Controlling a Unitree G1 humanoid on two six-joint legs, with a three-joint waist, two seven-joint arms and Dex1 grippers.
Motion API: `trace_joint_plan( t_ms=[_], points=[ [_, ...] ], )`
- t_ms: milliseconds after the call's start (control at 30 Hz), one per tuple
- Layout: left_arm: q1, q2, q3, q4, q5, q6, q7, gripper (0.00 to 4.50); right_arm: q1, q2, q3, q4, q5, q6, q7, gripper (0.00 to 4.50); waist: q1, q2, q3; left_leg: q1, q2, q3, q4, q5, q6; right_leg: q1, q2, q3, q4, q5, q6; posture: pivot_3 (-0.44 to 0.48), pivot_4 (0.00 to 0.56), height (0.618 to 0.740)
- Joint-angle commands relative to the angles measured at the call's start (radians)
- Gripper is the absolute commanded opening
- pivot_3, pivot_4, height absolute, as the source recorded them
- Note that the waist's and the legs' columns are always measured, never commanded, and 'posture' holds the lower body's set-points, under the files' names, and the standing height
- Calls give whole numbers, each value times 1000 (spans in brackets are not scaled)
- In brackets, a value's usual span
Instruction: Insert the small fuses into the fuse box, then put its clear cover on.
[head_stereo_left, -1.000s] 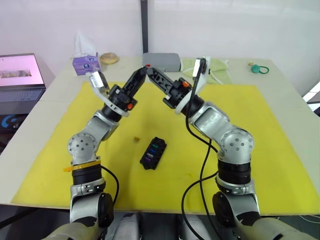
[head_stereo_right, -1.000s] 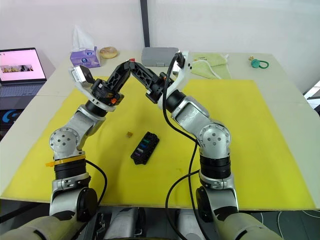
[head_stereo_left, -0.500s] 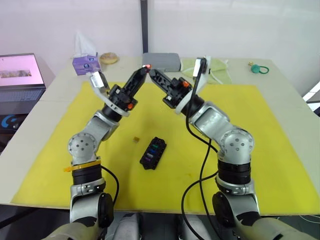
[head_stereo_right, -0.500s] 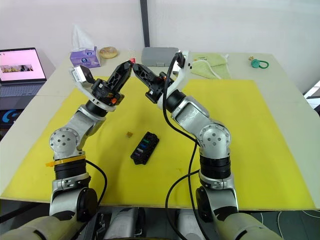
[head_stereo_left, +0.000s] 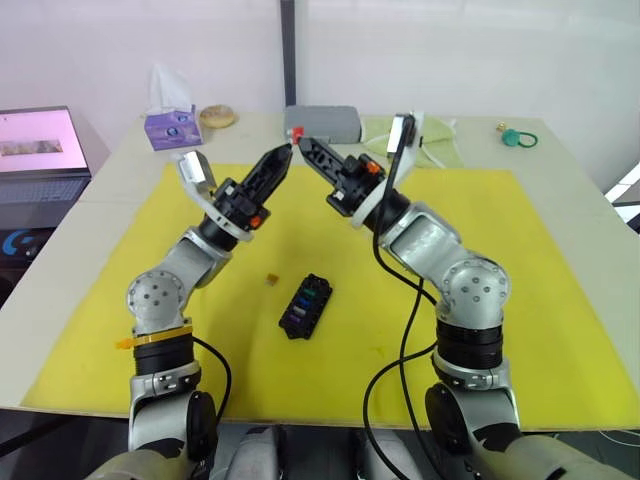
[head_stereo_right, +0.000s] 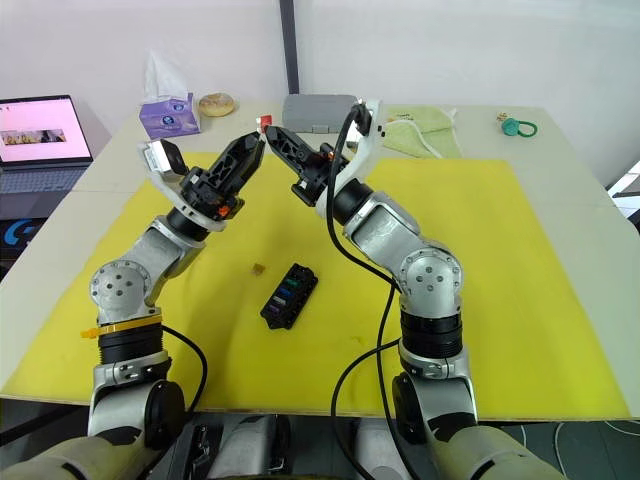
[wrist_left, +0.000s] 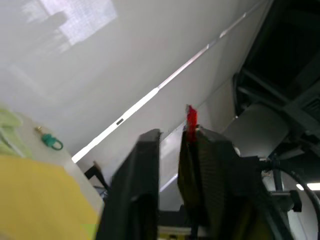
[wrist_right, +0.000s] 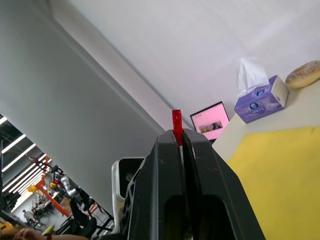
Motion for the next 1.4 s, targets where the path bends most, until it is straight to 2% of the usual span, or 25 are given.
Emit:
trace_joint_plan(
  t_ms=[33,100,167,267,367,533,833,1133,1400],
  points=[
    [32,74,5,-87,-29,46,-16,2844,-28,-8,-6,-58,0,-6,16,0,-3,0,0,0,0,0,0,0,0,0,0,0,0,0,0,0,150,737],
    [57,138,5,-109,-14,69,-29,2844,-29,-37,-3,-67,-6,13,27,0,-3,0,0,0,1,0,-1,0,0,-1,1,1,0,0,0,0,150,737],
    [84,240,-13,-138,35,98,-74,2844,-33,-120,7,-82,-20,67,63,0,-2,0,1,0,2,0,-1,0,0,-2,2,1,0,0,0,0,150,737],
    [144,483,-98,-197,204,88,-265,2844,-41,-358,62,-117,-102,174,221,0,0,1,2,-2,1,1,-1,0,0,-4,2,1,0,0,-1,0,150,737],
    [151,697,-142,-189,345,16,-458,2844,-52,-628,194,-141,-273,207,437,0,7,1,3,-6,1,3,-2,0,0,-9,1,2,0,-2,-5,0,150,737],
    [164,908,-222,-230,477,-73,-734,2844,-60,-804,389,-229,-418,233,674,0,0,0,4,-7,1,7,-4,0,0,-13,2,4,-2,-4,-9,0,150,737],
    [182,902,-286,-213,552,-107,-849,2844,-112,-725,480,-244,-525,342,702,0,4,0,6,-7,3,8,-3,0,0,-14,4,6,0,-4,-9,0,150,737],
    [224,888,-274,-128,641,-163,-876,2844,-178,-678,500,-193,-613,425,723,0,3,0,6,-7,3,8,-3,0,0,-14,5,7,1,-3,-7,0,150,737],
    [257,872,-259,-151,640,-156,-866,2844,-197,-619,501,-195,-634,479,735,0,3,0,6,-7,3,8,-3,0,0,-14,5,7,2,-2,-5,0,150,737]
  ],
)
